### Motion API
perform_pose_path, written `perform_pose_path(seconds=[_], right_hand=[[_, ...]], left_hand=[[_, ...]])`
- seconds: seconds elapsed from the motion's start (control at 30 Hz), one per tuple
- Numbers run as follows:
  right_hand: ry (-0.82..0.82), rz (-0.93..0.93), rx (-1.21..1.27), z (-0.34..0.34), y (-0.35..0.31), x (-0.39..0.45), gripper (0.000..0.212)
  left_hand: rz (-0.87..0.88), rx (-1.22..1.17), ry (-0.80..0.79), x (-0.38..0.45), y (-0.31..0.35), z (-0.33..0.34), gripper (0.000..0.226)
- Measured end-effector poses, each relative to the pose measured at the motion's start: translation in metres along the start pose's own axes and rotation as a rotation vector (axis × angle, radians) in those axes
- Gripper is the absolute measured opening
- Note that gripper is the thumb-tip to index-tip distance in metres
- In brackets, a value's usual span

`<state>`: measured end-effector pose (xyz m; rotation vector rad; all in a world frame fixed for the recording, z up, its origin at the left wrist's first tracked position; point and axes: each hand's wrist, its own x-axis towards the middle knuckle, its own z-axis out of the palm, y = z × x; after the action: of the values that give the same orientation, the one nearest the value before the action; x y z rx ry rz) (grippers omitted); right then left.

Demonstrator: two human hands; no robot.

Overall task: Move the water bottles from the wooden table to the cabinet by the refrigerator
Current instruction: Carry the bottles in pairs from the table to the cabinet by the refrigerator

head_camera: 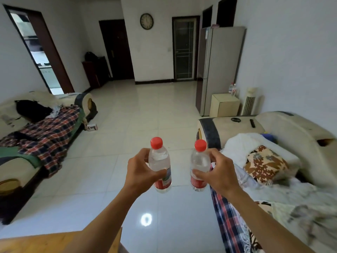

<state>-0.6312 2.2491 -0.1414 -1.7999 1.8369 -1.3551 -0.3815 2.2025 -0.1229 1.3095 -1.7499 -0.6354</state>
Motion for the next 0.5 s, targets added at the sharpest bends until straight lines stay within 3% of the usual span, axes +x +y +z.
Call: perform_pose_path(seconds=[0.5], right_hand=[[0.039, 0.035, -0.086, 0.017, 0.013, 0.093, 0.061]], left_hand=[[-0.005, -0.133, -0.026, 0.113, -0.03, 0.036, 0.058]])
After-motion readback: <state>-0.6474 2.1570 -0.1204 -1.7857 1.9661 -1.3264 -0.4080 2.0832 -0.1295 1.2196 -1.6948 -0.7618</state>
